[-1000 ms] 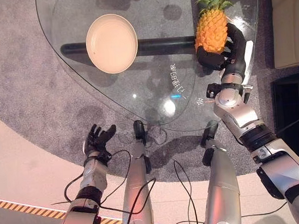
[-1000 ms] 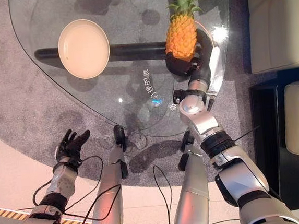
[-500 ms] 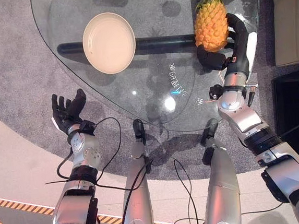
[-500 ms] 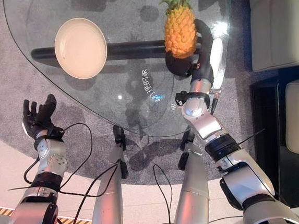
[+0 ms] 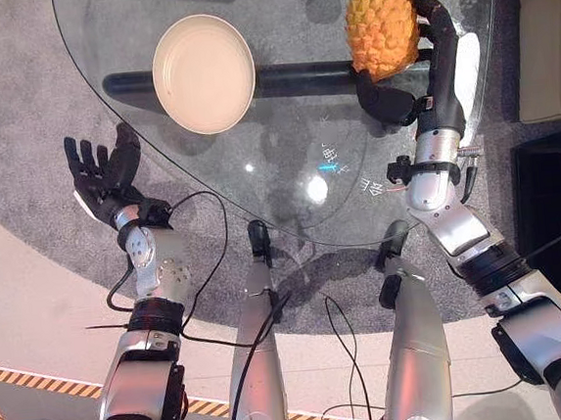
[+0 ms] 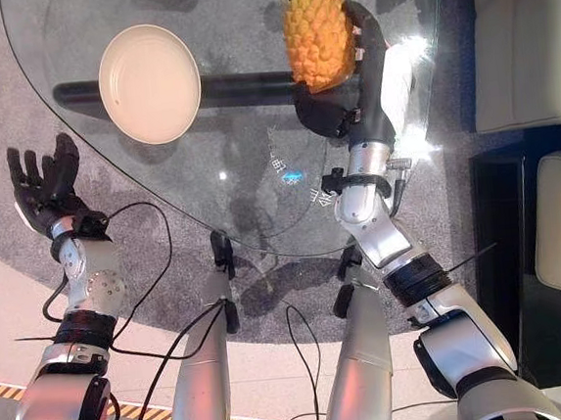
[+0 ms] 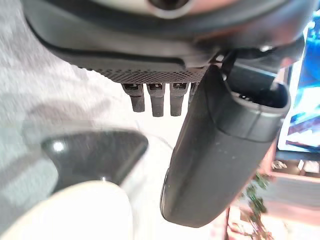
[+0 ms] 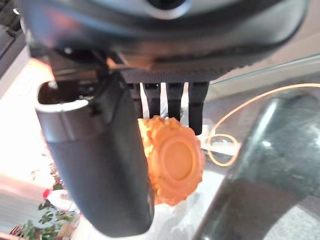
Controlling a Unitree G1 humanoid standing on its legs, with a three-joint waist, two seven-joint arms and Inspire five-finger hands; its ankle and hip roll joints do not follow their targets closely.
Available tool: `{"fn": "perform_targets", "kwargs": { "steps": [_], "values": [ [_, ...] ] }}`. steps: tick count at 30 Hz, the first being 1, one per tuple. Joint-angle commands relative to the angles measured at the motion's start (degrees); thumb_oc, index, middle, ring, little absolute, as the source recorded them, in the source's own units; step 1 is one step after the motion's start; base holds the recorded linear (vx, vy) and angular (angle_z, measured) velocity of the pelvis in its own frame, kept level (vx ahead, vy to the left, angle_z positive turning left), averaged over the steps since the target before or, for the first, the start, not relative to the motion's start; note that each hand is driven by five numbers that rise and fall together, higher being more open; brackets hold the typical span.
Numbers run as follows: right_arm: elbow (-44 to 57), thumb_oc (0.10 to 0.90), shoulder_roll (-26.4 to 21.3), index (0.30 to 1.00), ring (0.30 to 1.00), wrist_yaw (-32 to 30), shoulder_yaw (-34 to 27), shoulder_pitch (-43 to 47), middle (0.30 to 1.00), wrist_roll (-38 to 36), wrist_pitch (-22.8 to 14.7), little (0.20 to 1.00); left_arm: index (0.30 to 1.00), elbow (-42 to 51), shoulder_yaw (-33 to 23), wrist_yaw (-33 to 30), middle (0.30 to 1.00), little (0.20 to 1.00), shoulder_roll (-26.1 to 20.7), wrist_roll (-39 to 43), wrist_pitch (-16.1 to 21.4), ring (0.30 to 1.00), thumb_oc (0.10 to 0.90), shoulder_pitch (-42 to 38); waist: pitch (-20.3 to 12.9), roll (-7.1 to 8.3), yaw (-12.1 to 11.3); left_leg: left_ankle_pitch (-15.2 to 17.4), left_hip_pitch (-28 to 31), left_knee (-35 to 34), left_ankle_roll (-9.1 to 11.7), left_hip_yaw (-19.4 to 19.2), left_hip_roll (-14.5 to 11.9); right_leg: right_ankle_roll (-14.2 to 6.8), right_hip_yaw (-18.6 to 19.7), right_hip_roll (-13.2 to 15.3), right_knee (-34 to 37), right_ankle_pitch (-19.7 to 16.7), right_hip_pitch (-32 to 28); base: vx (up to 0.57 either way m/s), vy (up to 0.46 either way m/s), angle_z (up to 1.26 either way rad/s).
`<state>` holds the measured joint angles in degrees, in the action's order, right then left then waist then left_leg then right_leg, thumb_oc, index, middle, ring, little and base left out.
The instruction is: Pick up the fruit to the plate
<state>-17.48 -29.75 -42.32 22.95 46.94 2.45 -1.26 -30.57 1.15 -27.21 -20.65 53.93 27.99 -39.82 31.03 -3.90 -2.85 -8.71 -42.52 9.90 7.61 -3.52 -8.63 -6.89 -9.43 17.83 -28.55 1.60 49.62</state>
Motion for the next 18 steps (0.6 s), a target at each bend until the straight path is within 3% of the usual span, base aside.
{"fn": "perform_targets", "kwargs": {
  "steps": [1, 9, 18],
  "values": [
    [10.0, 0.1, -3.64, 0.3, 0.3, -0.45, -1.26, 4.34, 0.3, 7.0, -8.14, 0.2, 0.9, 6.22, -1.86, 4.31, 0.9, 0.9, -2.81, -6.48, 3.45, 0.9, 0.8, -2.5, -1.24, 0.25, 1.03, 4.42, -2.98, 6.91, 0.84, 1.1, -0.64, -2.45, -0.23, -0.18, 5.95, -3.08, -2.36, 0.0, 0.0, 0.0],
    [10.62, 0.1, -4.01, 0.3, 0.3, 1.94, -1.76, 4.2, 0.3, 9.62, -9.78, 0.2, 0.9, 14.45, 1.04, 11.02, 0.9, 0.9, -2.49, -8.42, -1.81, 0.9, 0.8, -3.54, -1.24, 0.35, 1.25, 4.62, -2.93, 6.78, 0.76, 1.0, -0.71, -2.8, -0.33, -0.16, 6.83, -3.57, -2.72, 0.0, -0.004, 0.02],
    [13.12, 0.1, -5.94, 0.3, 0.3, 5.35, 0.27, 5.44, 0.3, 11.9, -10.72, 0.2, 0.9, 19.33, 4.1, 19.1, 0.9, 0.9, -3.28, -1.92, -8.84, 0.9, 0.8, -4.1, -1.24, 0.43, 1.44, 4.37, -2.66, 6.09, 0.73, 0.66, -0.79, -3.24, -0.45, -0.16, 7.96, -4.27, -3.18, 0.0, 0.0, 0.0]
  ]
}}
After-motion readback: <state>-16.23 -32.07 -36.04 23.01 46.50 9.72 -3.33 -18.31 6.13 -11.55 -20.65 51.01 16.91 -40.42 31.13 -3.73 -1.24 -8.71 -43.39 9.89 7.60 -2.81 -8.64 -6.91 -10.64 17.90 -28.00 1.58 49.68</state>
